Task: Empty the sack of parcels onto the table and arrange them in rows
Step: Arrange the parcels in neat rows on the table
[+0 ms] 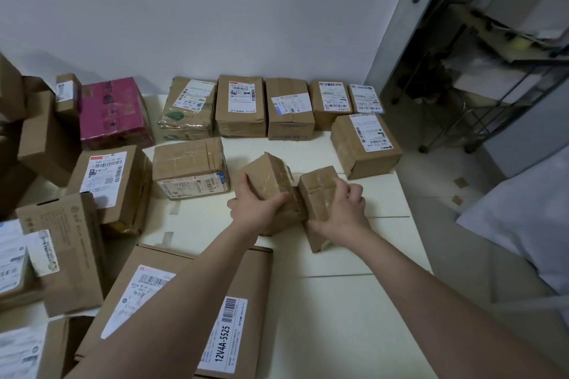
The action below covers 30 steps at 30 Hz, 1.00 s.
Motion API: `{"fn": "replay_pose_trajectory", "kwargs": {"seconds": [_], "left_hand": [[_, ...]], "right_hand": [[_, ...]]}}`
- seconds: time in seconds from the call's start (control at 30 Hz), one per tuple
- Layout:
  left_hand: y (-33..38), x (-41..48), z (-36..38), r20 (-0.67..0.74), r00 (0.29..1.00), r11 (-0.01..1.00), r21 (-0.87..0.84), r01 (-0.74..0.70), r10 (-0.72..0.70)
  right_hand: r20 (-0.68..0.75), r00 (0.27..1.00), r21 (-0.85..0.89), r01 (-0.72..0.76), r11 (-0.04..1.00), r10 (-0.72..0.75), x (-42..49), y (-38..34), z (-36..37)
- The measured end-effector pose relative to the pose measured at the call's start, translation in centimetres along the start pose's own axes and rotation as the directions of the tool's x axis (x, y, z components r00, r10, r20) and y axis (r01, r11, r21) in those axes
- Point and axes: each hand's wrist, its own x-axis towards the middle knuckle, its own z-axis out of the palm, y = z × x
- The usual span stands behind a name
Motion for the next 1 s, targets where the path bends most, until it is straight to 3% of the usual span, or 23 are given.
{"fn": "replay_pose_trajectory", "kwargs": {"seconds": [0.07,0.13,0.23,0.3,0.37,0.43,0.5,0.6,0.73,0.77,0.9,1.0], "left_hand": [[-0.2,0.5,-0.5,0.055,0.998,0.987,-0.157,0.035,-0.027],[-0.6,1.0,-1.2,0.137,0.99,0.92,-0.381,0.092,-0.042],[-1.4,1.2,-1.8,0.18,0.978,0.763,-0.616,0.194,-0.103],[-1.9,1.2,-1.7,0.109,0.985,0.787,-0.593,0.171,-0.132],[-2.2,1.8,-1.4,-0.087,0.989,0.896,-0.438,0.068,-0.117],[-1.7,2.0,-1.6,-0.292,0.952,0.949,-0.315,-0.003,-0.094],[-0.8,2.7,-1.8,-0.273,0.959,0.961,-0.275,0.0,-0.078],[-0.3,3.6,-1.2,-0.087,0.996,0.994,-0.111,0.018,-0.028],[-0.7,3.8,-0.1,-0.012,0.999,0.991,-0.127,0.05,-0.052],[-0.9,4.0,0.2,-0.008,0.999,0.988,-0.148,0.052,-0.054],[-0.9,4.3,0.6,0.018,0.999,0.976,-0.21,0.053,-0.05],[-0.9,4.7,0.4,0.022,0.998,0.967,-0.247,0.068,-0.064]], "right_hand": [[-0.089,0.986,0.315,-0.104,0.943,0.139,0.5,0.4,-0.5],[-0.045,0.965,0.629,-0.173,0.758,0.257,1.0,1.0,-1.2],[0.047,0.946,0.773,-0.237,0.588,0.32,1.4,2.1,-1.4],[0.159,0.929,0.843,-0.304,0.443,0.335,1.2,2.2,-1.4],[0.276,0.911,0.884,-0.366,0.291,0.306,1.1,2.3,-1.4],[0.342,0.892,0.886,-0.411,0.216,0.295,1.2,2.2,-1.1],[0.341,0.883,0.847,-0.438,0.301,0.323,1.3,2.1,-0.5],[0.251,0.904,0.743,-0.409,0.529,0.346,1.6,1.7,0.3],[-0.098,0.946,0.379,-0.252,0.89,0.31,2.3,0.1,0.0],[-0.093,0.956,0.285,-0.242,0.927,0.278,2.5,-0.7,0.0],[0.175,0.961,0.0,-0.216,0.976,0.213,2.6,-3.2,1.5],[0.188,0.952,0.005,-0.247,0.969,0.242,3.4,-3.0,2.0]]}}
